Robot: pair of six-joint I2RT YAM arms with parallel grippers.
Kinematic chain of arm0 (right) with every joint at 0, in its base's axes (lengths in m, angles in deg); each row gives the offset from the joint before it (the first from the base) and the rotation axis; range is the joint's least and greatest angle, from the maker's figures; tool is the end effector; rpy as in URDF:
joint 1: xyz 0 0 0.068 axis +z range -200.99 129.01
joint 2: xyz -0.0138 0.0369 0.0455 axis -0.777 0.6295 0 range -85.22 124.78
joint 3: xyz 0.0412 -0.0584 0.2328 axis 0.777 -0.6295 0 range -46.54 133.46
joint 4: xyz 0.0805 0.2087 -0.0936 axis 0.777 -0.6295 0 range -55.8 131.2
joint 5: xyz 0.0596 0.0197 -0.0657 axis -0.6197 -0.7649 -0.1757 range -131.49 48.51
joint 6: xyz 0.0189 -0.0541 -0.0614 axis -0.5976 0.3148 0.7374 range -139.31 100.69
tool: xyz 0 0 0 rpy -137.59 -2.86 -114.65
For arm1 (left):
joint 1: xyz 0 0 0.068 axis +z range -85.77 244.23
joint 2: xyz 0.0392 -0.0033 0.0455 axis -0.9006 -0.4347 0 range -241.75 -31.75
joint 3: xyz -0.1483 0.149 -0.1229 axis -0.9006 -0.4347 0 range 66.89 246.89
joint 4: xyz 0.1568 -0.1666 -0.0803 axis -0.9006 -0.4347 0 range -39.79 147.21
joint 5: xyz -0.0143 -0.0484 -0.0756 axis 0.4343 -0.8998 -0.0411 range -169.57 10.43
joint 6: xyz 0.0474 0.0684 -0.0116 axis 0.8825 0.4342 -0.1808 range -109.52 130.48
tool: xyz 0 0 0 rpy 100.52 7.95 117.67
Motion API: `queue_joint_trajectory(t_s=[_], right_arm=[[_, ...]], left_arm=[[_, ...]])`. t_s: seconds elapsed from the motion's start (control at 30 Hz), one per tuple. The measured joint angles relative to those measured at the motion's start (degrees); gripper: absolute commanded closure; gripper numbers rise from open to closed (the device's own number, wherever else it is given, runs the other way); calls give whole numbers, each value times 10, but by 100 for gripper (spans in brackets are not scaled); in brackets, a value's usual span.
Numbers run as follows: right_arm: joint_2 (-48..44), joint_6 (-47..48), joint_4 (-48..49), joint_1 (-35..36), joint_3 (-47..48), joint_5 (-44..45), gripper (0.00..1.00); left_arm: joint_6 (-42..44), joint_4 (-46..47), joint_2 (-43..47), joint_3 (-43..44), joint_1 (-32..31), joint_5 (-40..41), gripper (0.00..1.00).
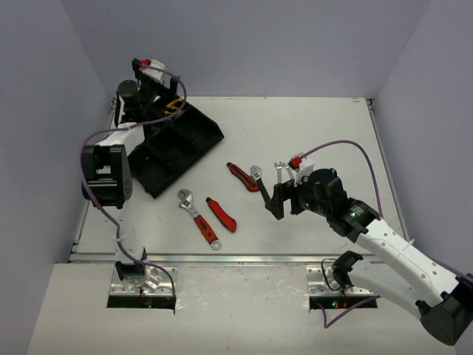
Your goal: Sort the tools into containers
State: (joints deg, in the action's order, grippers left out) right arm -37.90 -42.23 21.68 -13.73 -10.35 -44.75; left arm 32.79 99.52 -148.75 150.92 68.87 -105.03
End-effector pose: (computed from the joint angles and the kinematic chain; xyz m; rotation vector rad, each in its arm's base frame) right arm 0.1729 0.1369 0.2255 -0.3073 2.1596 0.6767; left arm 0.4868 0.0077 0.2724 0.5733 1.3038 0.0754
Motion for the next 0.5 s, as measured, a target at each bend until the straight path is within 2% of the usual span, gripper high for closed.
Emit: queue_joint_trajectory(t_s=[0.13,0.23,0.33,0.4,0.5], right_arm=[[42,-6,-1,0,2,12,1],[83,-21,-16,0,13,34,1],[109,-46,-28,0,29,64,1],[116,-59,-27,0,34,74,1],[120,-66,-22,0,34,72,1]], left_arm=[[-152,-18,102,22,0,70,0],[-272,-109,173,72,0,133,0],[-400,-233,267,84,0,181,0],[-476,-290,344,37,0,179,0],[-573,-352,476,-108,2,129,0]])
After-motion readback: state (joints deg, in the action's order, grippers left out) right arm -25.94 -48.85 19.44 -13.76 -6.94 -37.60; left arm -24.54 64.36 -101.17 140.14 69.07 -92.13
